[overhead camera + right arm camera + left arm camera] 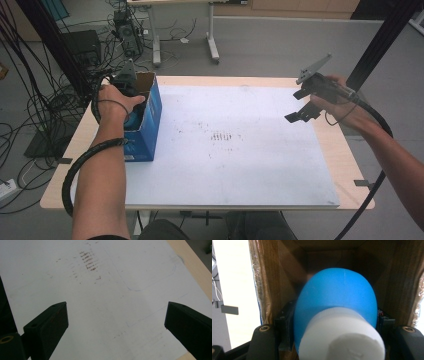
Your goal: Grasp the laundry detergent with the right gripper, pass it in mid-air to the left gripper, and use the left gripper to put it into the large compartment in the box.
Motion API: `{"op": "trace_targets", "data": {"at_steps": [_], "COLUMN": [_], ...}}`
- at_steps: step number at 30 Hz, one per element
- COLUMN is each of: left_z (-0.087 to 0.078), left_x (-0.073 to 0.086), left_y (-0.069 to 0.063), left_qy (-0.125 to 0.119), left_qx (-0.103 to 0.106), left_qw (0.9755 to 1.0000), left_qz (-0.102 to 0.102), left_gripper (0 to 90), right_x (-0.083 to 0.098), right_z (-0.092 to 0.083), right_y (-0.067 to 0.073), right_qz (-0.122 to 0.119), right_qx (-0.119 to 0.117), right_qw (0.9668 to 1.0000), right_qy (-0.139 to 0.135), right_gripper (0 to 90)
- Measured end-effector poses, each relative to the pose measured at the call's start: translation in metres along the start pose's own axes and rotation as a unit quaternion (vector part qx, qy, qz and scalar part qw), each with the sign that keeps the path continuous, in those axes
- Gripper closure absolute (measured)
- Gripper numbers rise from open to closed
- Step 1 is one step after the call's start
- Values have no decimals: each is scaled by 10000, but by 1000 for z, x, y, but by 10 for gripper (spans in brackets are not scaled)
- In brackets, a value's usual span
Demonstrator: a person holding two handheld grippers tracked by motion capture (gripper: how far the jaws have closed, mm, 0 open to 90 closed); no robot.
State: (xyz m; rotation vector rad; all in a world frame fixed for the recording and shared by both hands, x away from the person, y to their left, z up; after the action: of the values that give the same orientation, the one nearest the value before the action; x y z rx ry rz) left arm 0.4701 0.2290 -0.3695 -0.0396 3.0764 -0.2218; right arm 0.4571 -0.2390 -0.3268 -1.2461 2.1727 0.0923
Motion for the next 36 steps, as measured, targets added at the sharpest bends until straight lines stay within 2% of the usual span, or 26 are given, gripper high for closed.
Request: {"op": "trace_targets", "data": {"at_steps": [36], "left_z": [0], "left_x": [1], "left_y": [-2], "left_qy": [-13], "left_qx": [-15], "left_qw": [10000], "left_qz": [42], "left_gripper": [361], "right_x": [3], "right_z": [-1], "right_y": [-1], "right_qz": [-11], "right_qx": [7], "right_qw": [10000], "right_qy": [28], "right_gripper": [50]}}
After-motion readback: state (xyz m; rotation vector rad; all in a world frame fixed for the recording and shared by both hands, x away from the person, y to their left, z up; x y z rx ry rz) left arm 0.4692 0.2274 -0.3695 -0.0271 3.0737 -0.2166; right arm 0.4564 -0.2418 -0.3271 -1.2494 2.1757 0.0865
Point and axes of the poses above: each handheld gripper's, and its own axes: z roughly forward along the jaws, x roughly out of its underside, y roughly to its left, the point moved 10 cm from there along z, roughly forward along the jaws, and after that the axes turned 12 degrees about x, right-handed, at the moved point
